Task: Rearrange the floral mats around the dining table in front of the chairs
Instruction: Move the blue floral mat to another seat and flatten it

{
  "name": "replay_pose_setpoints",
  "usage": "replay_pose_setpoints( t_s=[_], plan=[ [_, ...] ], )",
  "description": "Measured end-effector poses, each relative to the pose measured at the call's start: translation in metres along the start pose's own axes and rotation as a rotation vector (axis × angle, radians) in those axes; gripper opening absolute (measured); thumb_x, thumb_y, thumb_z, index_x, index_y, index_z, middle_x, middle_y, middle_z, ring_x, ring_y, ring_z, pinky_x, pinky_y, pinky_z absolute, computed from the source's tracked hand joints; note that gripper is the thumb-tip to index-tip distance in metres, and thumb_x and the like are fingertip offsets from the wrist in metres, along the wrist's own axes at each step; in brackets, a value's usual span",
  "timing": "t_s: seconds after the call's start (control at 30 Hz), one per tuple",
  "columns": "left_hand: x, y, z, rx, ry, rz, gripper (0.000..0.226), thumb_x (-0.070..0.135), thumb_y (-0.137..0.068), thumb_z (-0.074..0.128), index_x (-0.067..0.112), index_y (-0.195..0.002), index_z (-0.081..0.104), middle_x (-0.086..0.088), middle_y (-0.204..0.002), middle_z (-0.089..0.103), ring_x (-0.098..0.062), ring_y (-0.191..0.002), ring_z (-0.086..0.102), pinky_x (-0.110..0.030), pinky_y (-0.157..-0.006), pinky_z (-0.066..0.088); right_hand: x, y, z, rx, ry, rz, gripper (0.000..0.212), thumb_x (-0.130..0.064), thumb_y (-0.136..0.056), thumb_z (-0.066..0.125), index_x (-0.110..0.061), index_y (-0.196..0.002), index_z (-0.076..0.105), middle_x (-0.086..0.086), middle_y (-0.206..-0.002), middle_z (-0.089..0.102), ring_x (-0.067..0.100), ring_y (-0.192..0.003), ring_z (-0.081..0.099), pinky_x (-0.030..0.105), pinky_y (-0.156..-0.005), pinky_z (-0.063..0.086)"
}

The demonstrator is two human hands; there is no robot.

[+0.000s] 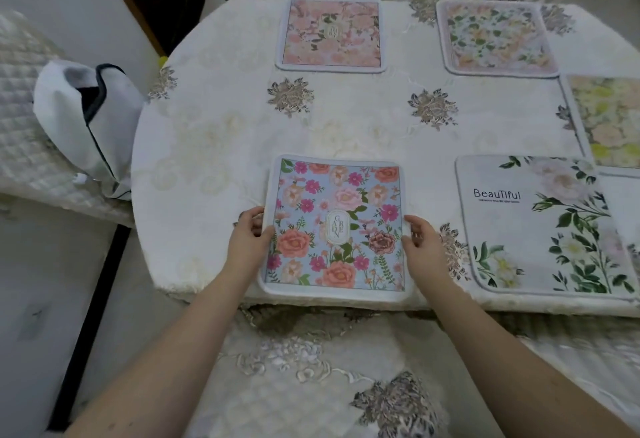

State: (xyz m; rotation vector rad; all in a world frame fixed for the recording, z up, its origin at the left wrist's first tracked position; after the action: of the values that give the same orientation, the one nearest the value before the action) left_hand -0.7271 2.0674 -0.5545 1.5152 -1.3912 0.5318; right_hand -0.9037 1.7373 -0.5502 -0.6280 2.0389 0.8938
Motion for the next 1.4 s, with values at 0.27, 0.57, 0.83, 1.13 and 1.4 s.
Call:
replay_pose_setpoints(
  t_s=[0.27, 0.57, 0.83, 1.13, 1.4],
  plan=[
    [0.004, -0.003, -0.004, 0.052, -0.111, 0.051, 0.039, 0.018, -0.09, 0.069, 0.017, -0.126, 0.057, 0.006, -0.1, 0.065, -0.004, -0.086, 0.061, -0.019, -0.076, 0.048, -0.005, -0.002, -0.001, 0.042, 0.094, -0.056, 0.036, -0.014, -0.099, 0.051, -0.031, -0.131, 0.052, -0.006, -0.122, 0.063, 0.005, -0.097, 0.063, 0.009, -0.061, 0.047],
    [0.007, 0.003, -0.003, 0.137, -0.132, 0.107, 0.042, 0.016, -0.089, 0.071, 0.018, -0.128, 0.057, 0.004, -0.103, 0.066, -0.002, -0.085, 0.06, -0.014, -0.076, 0.047, -0.008, 0.002, -0.002, 0.086, 0.195, -0.1, 0.043, -0.008, -0.097, 0.055, -0.02, -0.138, 0.049, -0.002, -0.132, 0.055, 0.007, -0.109, 0.053, 0.018, -0.086, 0.044],
    [0.039, 0.013, 0.005, 0.227, -0.361, 0.349, 0.038, 0.02, -0.094, 0.06, 0.013, -0.131, 0.056, -0.011, -0.127, 0.053, -0.022, -0.117, 0.048, -0.032, -0.101, 0.037, -0.033, 0.004, 0.007, 0.137, 0.368, -0.235, 0.042, -0.013, -0.1, 0.046, -0.019, -0.141, 0.045, 0.001, -0.144, 0.046, 0.017, -0.136, 0.033, 0.038, -0.115, 0.028],
    [0.104, -0.017, 0.099, -0.101, -0.796, 0.713, 0.055, 0.023, -0.099, 0.035, 0.009, -0.152, 0.03, -0.01, -0.161, 0.026, -0.024, -0.151, 0.014, -0.038, -0.122, 0.004, -0.101, -0.029, 0.099, -0.054, 0.598, -0.522, 0.049, -0.025, -0.106, 0.032, -0.014, -0.154, 0.027, 0.004, -0.161, 0.026, 0.019, -0.15, 0.014, 0.03, -0.12, -0.002],
    [0.082, -0.054, 0.129, -0.191, -1.013, 0.663, 0.058, 0.041, -0.103, 0.013, 0.021, -0.157, 0.006, 0.002, -0.165, 0.005, -0.013, -0.151, -0.001, -0.039, -0.122, 0.0, -0.091, -0.067, 0.138, -0.073, 0.878, -0.544, 0.055, -0.032, -0.105, 0.024, -0.015, -0.157, 0.015, 0.003, -0.165, 0.012, 0.018, -0.152, 0.004, 0.036, -0.123, -0.002]
  ],
)
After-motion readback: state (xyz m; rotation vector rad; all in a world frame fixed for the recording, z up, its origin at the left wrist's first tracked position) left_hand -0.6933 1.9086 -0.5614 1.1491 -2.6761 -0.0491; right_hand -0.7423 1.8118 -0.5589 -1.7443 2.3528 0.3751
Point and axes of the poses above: each hand's wrist, its own y-axis away from the middle knuckle, its own z-axis out of the palm, x = y × z, the point moved 9 cm from there along -y, towards the middle knuckle
